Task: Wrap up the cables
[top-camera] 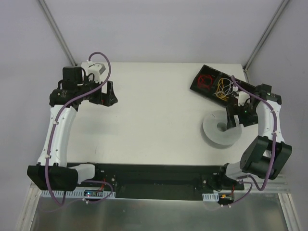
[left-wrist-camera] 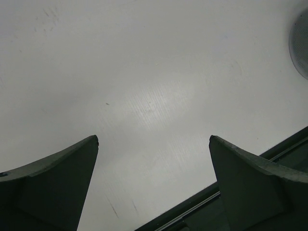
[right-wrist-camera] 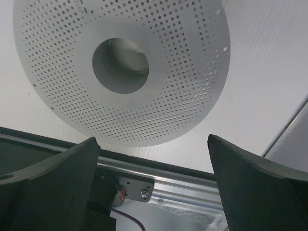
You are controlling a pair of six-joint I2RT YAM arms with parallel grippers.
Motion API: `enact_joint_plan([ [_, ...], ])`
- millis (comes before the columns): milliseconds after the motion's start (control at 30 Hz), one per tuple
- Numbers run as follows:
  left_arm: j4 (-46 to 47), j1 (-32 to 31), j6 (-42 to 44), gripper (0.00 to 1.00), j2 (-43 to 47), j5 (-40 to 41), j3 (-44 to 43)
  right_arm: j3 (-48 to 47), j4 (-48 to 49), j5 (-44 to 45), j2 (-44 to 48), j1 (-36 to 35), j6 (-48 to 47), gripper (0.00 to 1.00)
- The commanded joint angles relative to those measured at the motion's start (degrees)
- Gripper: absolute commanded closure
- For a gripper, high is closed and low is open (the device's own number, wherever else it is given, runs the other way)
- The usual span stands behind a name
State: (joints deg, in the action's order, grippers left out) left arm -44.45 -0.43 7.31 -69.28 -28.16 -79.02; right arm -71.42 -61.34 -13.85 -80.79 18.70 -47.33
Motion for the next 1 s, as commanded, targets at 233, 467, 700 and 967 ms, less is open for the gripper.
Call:
enact_joint_plan([
  [233, 1.3, -1.0, 0.8, 0.01, 0.4, -4.4, 2.6, 0.8, 3.2, 1.8, -12.3, 2.6, 4.0, 0.01],
  [467, 1.8, -1.0, 1.7, 0.01, 0.5, -4.4, 3.9, -2.8, 2.5, -4.8, -18.2, 2.0, 6.5, 0.05],
  [700, 1.8, -1.0, 2.4, 0.01, -0.3, -3.7, 3.4, -3.2, 1.6, -12.4, -19.1, -6.0, 7.7, 0.08],
  [967, 1.8, -1.0, 0.7, 0.01, -1.9, -3.9, 4.5, -9.8, 3.4, -20.2, -25.0, -22.0, 15.9, 0.1],
])
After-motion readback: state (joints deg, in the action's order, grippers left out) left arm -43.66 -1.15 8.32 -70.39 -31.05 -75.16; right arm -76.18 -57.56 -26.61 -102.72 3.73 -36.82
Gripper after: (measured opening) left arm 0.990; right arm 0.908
